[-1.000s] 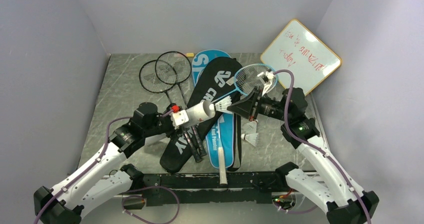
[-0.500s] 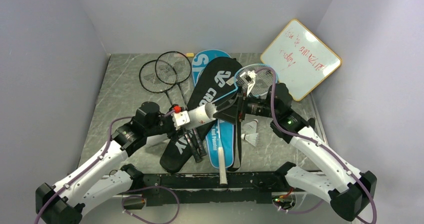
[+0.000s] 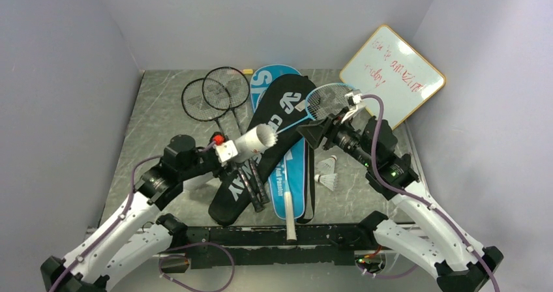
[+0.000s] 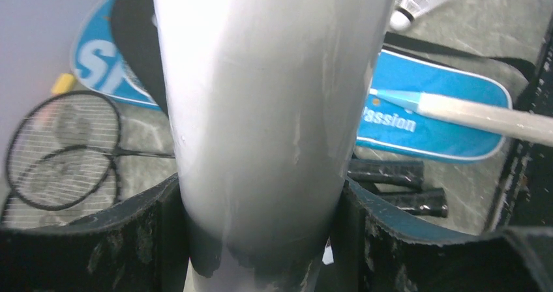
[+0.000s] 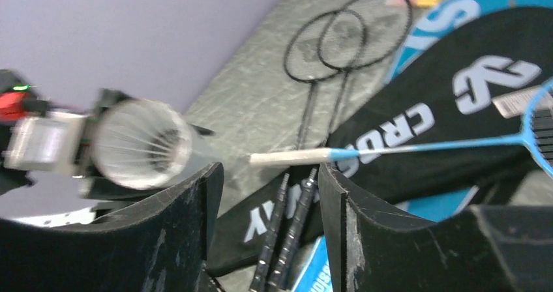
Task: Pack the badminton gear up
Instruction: Place the shuttlecock at the shuttle tube.
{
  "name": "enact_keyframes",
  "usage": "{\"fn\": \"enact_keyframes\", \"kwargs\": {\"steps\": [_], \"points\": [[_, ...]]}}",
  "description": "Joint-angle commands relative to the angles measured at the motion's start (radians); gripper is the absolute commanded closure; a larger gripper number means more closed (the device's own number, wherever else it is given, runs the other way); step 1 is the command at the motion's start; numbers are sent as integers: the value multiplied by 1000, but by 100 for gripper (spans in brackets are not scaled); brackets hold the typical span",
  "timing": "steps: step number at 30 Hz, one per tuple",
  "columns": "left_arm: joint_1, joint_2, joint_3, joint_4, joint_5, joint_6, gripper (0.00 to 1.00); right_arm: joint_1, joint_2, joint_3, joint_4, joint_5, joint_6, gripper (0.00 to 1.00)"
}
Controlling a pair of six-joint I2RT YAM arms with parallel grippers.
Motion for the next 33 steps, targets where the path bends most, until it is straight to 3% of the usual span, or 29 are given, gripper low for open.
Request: {"fn": "enact_keyframes", "kwargs": {"steps": [1, 4, 8, 12, 21, 24, 28, 33], "points": [[52, -87, -36, 125, 29, -40, 87, 0, 20, -31, -55, 150, -27, 44], [67, -85, -41, 133, 83, -32, 86, 1, 38, -32, -6, 9, -36, 44], [73, -31, -10, 92, 109, -17, 88, 1, 40, -45, 116, -115, -12, 28], [77, -22, -9, 97, 135, -18, 88, 0, 24, -84, 256, -173, 47, 20], [95, -64, -37, 184, 310, -41, 87, 1, 75, -184, 553, -264, 214, 19], [100, -75, -43, 208, 343, -44, 87, 11, 154, -217, 678, -364, 276, 20], [105, -75, -45, 209, 342, -43, 87, 21, 218, -184, 606, -407, 252, 20], [106, -63, -39, 190, 322, -40, 87, 23, 112, -172, 487, -221, 155, 19]]}}
